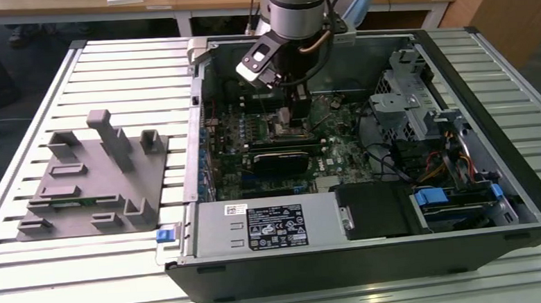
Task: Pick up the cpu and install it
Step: 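Place the cpu into insertion slot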
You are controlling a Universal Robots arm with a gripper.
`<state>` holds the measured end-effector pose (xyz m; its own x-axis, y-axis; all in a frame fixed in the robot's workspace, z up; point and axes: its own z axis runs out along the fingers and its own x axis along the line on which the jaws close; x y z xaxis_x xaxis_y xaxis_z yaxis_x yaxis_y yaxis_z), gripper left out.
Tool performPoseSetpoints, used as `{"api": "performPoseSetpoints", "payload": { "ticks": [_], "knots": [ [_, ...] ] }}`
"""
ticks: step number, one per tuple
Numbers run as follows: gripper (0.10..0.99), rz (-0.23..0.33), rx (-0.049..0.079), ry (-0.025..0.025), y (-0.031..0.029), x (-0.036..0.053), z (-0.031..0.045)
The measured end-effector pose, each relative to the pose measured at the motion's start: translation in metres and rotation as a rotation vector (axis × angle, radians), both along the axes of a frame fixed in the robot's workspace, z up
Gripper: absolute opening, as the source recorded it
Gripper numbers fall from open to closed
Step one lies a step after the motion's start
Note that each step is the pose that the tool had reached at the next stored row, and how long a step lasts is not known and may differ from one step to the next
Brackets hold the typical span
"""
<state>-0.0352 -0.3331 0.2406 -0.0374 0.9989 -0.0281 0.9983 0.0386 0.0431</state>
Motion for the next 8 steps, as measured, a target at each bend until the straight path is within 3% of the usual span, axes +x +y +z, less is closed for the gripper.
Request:
{"api": "performPoseSetpoints", "payload": {
  "ticks": [8],
  "knots": [
    [0.541, -0.006, 0.000, -0.0001, 0.0087, -0.0001, -0.0093]
  ]
}}
